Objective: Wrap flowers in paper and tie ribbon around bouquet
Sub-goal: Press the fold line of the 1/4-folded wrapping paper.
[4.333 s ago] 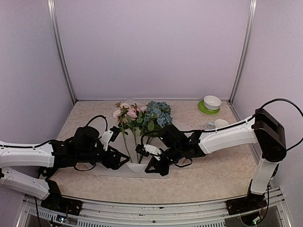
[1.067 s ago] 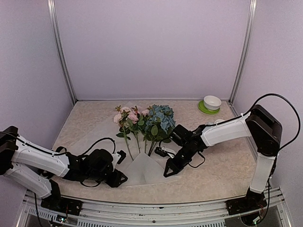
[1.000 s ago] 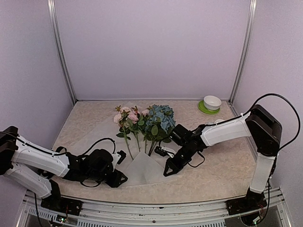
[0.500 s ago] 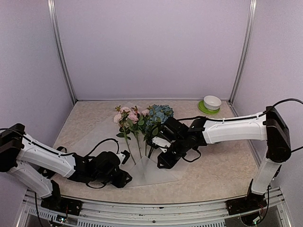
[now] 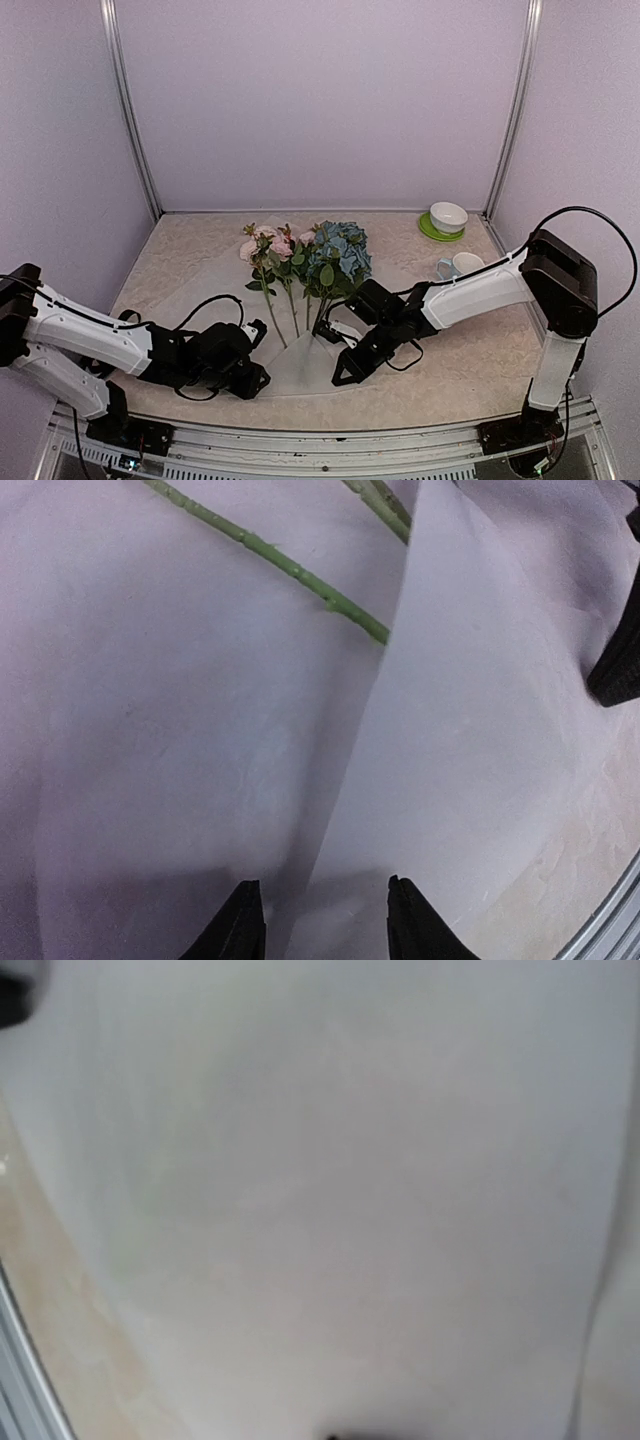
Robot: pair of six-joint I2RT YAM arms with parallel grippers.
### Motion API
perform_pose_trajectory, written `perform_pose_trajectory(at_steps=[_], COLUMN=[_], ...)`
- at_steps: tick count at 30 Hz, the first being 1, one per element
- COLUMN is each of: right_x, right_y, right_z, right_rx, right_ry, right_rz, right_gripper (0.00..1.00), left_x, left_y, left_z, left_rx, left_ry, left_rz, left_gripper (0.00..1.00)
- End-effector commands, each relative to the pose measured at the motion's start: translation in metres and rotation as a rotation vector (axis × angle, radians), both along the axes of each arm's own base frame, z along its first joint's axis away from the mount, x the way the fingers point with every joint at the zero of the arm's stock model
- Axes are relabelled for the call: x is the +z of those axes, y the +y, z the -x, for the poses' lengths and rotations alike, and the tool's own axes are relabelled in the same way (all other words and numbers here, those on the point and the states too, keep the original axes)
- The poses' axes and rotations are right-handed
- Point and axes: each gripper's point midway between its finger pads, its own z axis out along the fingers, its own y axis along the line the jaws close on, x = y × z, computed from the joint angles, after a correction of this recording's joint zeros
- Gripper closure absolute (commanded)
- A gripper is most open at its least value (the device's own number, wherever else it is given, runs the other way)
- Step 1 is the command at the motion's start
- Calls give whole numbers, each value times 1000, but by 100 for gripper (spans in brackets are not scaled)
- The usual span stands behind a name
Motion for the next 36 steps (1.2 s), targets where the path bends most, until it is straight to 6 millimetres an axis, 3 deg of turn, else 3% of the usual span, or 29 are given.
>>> perform_pose_trajectory(at_steps=[1, 3, 4, 8, 10, 13, 17, 19, 23, 25, 27, 30, 32, 34, 36], right_x=[-33, -39, -39, -39, -39, -40, -39, -38, -41, -42, -42, -43, -44, -44, -44], right_y=[-20, -27, -29, -34, -32, -31, -30, -31, -36, -38, -38, -37, -36, -36, -37], right_z=[4, 6, 5, 1, 2, 1, -1, -2, -1, -1, -1, -1, 0, 0, -1], right_rx=[-32, -46, -51, -71, -71, -71, -74, -75, -78, -80, -83, -83, -85, -87, -89], right_ry=[45, 50, 43, 23, 34, 37, 30, 25, 19, 17, 15, 22, 28, 30, 27], right_rz=[98, 121, 128, 153, 146, 146, 149, 151, 169, 175, 175, 171, 172, 172, 172], right_gripper=[100, 100, 100, 100, 100, 100, 100, 100, 100, 100, 100, 100, 100, 100, 100], left_x=[75, 99, 97, 46, 30, 21, 39, 45, 48, 52, 69, 111, 125, 108, 74], left_y=[-39, -53, -53, -36, -34, -35, -37, -17, 59, 75, 53, -21, -52, -58, -53], left_z=[14, 24, 25, 27, 29, 31, 20, 4, -26, -28, -21, 20, 47, 54, 50], left_rx=[-121, -181, -180, -148, -145, -153, -120, -29, 255, 322, 263, -27, -175, -199, -187], left_ry=[-204, -217, -196, -82, -50, -31, -94, -132, -148, -146, -165, -199, -185, -125, -81], left_rz=[109, 232, 256, 184, 143, 104, 42, -44, -220, -215, -98, 189, 327, 345, 234], left_gripper=[57, 58, 63, 80, 85, 85, 77, 74, 72, 72, 72, 72, 72, 77, 83])
